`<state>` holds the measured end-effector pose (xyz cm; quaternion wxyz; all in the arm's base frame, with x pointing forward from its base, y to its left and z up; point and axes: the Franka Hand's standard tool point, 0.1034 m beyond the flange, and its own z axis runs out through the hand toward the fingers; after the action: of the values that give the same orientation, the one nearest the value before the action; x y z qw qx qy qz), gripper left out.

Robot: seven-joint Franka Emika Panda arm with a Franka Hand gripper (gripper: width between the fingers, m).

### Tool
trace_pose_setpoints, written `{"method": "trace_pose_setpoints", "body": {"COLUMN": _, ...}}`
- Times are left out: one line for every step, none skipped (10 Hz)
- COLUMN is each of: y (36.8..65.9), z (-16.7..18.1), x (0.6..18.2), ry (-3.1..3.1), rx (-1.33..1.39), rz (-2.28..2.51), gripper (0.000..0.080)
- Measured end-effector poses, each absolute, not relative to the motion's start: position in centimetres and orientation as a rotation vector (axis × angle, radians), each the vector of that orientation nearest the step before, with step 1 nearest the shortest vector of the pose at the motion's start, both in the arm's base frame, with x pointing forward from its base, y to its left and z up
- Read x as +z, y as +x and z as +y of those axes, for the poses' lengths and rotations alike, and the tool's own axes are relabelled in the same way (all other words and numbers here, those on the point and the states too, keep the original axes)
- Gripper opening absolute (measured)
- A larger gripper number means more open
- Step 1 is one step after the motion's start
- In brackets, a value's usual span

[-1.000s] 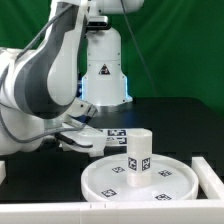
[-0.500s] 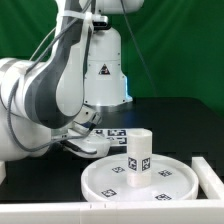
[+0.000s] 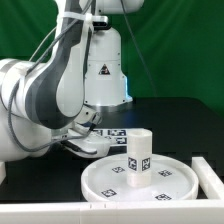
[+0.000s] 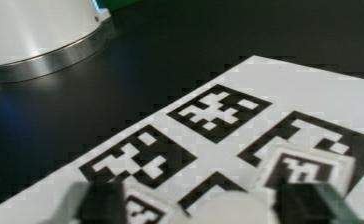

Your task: Assemble round table

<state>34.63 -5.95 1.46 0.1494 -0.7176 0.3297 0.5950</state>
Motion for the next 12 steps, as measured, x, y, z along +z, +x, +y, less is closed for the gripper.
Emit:
{"method": "trace_pose_setpoints", "body": {"y": 34.6, "z": -6.0, "x": 1.5, "ry": -2.062, "rx": 1.710, "rz": 0.948, "gripper": 0.0378}}
{"method": "trace_pose_setpoints", "body": {"y": 34.6, "z": -5.9, "x": 1.5, "ry": -2.062, "rx": 1.710, "rz": 0.948, "gripper": 0.0219}}
{"method": "trace_pose_setpoints", "body": {"y": 34.6, "z": -6.0, "x": 1.5, "ry": -2.062, "rx": 1.710, "rz": 0.948, "gripper": 0.0219}}
{"method": "trace_pose_setpoints", "body": {"y": 34.6, "z": -6.0, "x": 1.5, "ry": -2.062, "rx": 1.710, "rz": 0.948, "gripper": 0.0219}}
{"method": "trace_pose_setpoints", "body": {"y": 34.6, "z": -6.0, "x": 1.5, "ry": -2.061, "rx": 1.710, "rz": 0.948, "gripper": 0.0219}}
{"method": "trace_pose_setpoints", "body": {"y": 34.6, "z": -6.0, "x": 1.5, "ry": -2.062, "rx": 1.710, "rz": 0.948, "gripper": 0.0219}}
{"method": "trace_pose_setpoints", "body": {"y": 34.7, "z": -6.0, "x": 1.6, "ry": -2.060, "rx": 1.709, "rz": 0.947, "gripper": 0.0219}}
{"method": "trace_pose_setpoints", "body": {"y": 35.2, "z": -6.5, "x": 2.3, "ry": -2.073, "rx": 1.680, "rz": 0.945, "gripper": 0.0219}}
{"method": "trace_pose_setpoints", "body": {"y": 36.3, "z": -7.0, "x": 3.9, "ry": -2.106, "rx": 1.608, "rz": 0.927, "gripper": 0.0220}}
{"method": "trace_pose_setpoints", "body": {"y": 36.8, "z": -7.4, "x": 5.4, "ry": -2.104, "rx": 1.582, "rz": 0.890, "gripper": 0.0220}}
{"method": "trace_pose_setpoints", "body": {"y": 37.8, "z": -8.0, "x": 6.7, "ry": -2.132, "rx": 1.527, "rz": 0.864, "gripper": 0.0220}}
{"method": "trace_pose_setpoints", "body": {"y": 39.5, "z": -8.5, "x": 7.9, "ry": -2.245, "rx": 1.371, "rz": 0.852, "gripper": 0.0220}}
